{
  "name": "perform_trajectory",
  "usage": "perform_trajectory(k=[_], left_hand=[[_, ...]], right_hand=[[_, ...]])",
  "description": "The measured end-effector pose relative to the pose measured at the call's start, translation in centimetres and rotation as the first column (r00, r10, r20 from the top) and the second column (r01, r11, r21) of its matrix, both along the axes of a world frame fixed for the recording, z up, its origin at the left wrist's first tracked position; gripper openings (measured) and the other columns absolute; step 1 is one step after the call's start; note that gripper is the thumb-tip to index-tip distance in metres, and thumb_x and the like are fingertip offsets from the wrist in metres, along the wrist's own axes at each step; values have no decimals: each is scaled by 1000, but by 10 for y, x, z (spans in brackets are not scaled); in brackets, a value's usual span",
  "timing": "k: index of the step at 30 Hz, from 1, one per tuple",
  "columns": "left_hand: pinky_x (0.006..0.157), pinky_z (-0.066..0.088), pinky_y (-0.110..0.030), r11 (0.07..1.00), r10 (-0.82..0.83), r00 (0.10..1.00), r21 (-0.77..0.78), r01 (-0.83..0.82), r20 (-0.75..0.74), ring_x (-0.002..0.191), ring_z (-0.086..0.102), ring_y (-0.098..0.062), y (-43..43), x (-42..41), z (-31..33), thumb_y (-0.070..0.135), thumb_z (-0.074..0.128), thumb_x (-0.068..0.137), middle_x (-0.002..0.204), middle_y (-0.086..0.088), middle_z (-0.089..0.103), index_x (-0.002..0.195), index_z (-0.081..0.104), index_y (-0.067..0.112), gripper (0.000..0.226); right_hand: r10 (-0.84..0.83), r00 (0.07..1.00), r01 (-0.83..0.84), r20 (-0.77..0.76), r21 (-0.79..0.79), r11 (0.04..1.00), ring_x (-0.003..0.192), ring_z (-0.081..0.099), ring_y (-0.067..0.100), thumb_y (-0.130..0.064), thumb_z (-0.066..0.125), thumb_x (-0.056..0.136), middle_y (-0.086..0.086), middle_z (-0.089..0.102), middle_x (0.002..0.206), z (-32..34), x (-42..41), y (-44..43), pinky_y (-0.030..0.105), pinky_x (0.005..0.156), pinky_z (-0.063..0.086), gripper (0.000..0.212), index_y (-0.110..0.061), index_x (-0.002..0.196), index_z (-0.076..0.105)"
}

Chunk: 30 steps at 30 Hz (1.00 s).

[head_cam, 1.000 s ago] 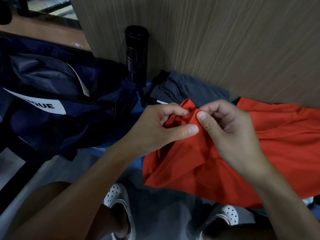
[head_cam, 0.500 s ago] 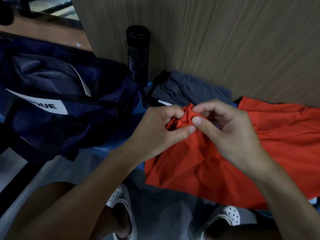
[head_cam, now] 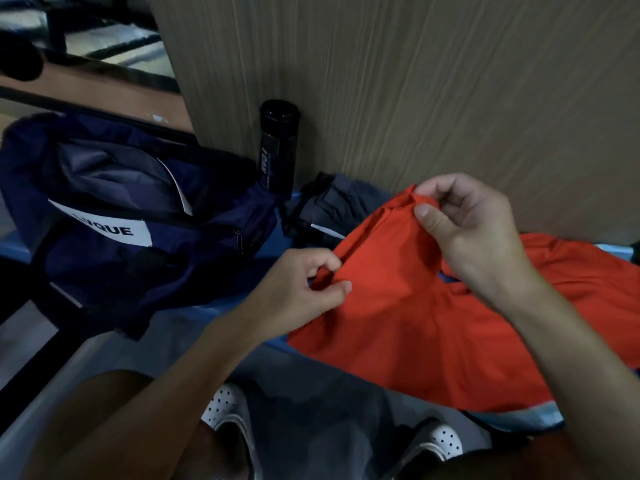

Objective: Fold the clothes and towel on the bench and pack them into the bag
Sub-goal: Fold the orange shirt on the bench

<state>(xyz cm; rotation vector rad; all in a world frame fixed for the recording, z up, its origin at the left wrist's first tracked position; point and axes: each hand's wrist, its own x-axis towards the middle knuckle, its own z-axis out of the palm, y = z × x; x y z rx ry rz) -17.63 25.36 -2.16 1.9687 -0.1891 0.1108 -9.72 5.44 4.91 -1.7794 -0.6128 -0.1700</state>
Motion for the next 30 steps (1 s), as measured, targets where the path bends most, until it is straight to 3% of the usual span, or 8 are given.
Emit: perform_trajectory(k=[6, 8, 10, 13, 17, 22, 27, 30], left_hand=[[79, 52, -22, 958, 2, 998, -287, -22, -68, 102, 67, -8, 6, 6, 12, 24, 86, 74, 117, 4, 63, 124, 42, 31, 66], [75, 52, -17, 954, -14, 998, -301, -4, -57, 92, 69, -4, 5, 12, 12, 14, 79, 81, 105, 7, 71, 120, 58, 17, 44], [61, 48, -21, 965, 100, 995, -239, -103, -27, 67, 62, -5, 10, 16, 6, 8, 72, 89, 76, 5, 69, 92, 68, 6, 5], [56, 39, -31, 942, 331, 944, -57, -330, 6, 53, 47, -4, 24, 24, -17, 18, 68, 89, 61, 4, 55, 76, 60, 7, 19], [76, 45, -31, 852, 475, 880, 258, -456, -14, 84, 65, -19, 20, 25, -36, 9, 61, 93, 93, -9, 68, 106, 59, 8, 13], [111, 36, -49, 654, 203, 933, 668, -355, 297, 128, 49, -37, -15, 23, -63, 10, 59, 82, 135, -17, 54, 130, 56, 7, 48], [121, 9, -56, 516, 21, 992, 852, 94, -121, 152, 11, -26, -47, 14, -93, 61, 8, 86, 165, -1, 16, 155, 20, 39, 73], [116, -2, -66, 442, -1, 989, 887, 136, -150, 153, -7, -28, -37, 15, -107, 67, 1, 84, 167, 4, -6, 155, 1, 46, 74]], right_hand=[[137, 991, -133, 2, -216, 967, 67, 51, 0, 4, 68, 85, -11, 56, 73, -9, 0, 35, 14, 67, 43, 25, -21, 85, 62], [181, 983, -173, 11, -244, 954, 71, 51, 5, 1, 71, 83, -8, 54, 74, -13, -1, 49, 19, 70, 45, 22, -18, 89, 63], [214, 976, -218, -41, -206, 954, 74, 54, 7, -2, 73, 83, -5, 57, 78, -18, 0, 56, 21, 73, 47, 23, -19, 92, 61], [140, 985, -163, -99, -283, 945, 89, 61, 9, -9, 74, 84, -2, 63, 93, -39, 3, 37, 18, 84, 47, 28, -21, 105, 59], [-92, 995, 78, 22, -744, 663, 113, 55, 21, -26, 68, 86, -4, 58, 115, -90, -7, -26, 43, 98, 42, 37, -27, 121, 54], [-227, 971, 145, 78, -944, 297, 132, 34, 19, -53, 42, 93, -6, 39, 142, -126, -34, -79, 43, 106, 28, 51, -34, 140, 38], [-291, 952, -42, -95, -982, 183, 150, -9, 31, -62, 21, 97, 1, -11, 163, -144, -41, -100, 59, 117, 6, 63, -42, 152, -2], [-277, 950, -112, -145, -985, 133, 148, -17, 34, -67, 11, 94, 3, -25, 161, -148, -50, -102, 63, 115, 4, 68, -41, 151, -15]])
